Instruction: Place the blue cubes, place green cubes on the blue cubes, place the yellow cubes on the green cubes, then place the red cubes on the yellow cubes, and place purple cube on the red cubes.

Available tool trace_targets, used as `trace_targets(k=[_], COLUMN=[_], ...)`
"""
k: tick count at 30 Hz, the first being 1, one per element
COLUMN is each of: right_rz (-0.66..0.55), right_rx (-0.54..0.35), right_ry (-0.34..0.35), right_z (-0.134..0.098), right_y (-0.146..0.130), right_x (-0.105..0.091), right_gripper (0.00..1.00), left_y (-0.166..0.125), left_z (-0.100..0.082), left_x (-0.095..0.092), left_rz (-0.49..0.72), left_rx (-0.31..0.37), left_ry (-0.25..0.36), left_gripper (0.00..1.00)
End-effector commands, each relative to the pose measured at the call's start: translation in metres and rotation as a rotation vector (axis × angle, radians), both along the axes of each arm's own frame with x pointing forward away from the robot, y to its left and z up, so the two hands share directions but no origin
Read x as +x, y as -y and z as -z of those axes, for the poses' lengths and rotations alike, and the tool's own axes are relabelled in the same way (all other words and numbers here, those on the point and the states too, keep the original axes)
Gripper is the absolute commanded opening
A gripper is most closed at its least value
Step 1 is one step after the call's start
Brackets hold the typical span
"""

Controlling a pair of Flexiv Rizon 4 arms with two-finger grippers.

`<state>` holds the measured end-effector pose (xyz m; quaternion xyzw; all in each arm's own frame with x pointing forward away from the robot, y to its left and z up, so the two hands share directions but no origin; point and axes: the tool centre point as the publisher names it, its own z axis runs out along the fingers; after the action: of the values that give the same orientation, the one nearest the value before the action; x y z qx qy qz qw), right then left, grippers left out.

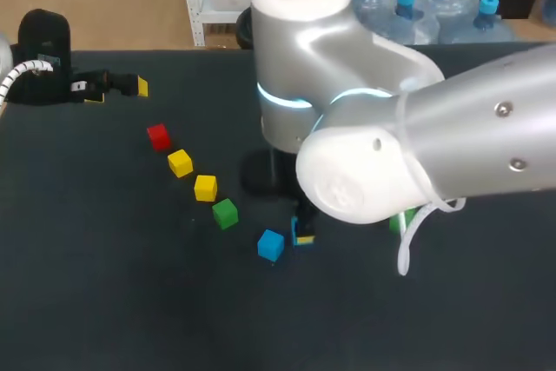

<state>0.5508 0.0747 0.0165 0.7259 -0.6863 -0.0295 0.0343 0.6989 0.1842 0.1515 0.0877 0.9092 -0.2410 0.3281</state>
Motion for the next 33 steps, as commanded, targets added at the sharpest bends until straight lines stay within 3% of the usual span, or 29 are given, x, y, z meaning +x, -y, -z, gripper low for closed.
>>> trace_targets(k=[1,16,33], right_rz=[-0.022,-0.033,-0.042], right_rx=[-0.007,-0.023,0.033], right_ry=[0.015,0.049,0.07], right_z=[-0.009,-0.009,-0.015], right_y=[0.006,0.017,0.013], right_x=[0.007,0.042,0.074], right_gripper=[0.0,0.0,0.0], left_y=[-0.001,-0.001,-0.001], left_z=[0.001,0.001,0.001], left_x=[0.0,0.0,0.0], left_rz=[0.003,0.003,0.003], left_rx=[-0.006,-0.006,-0.006], left_ry=[0.004,0.004,0.004], left_gripper=[1.0,1.0,1.0])
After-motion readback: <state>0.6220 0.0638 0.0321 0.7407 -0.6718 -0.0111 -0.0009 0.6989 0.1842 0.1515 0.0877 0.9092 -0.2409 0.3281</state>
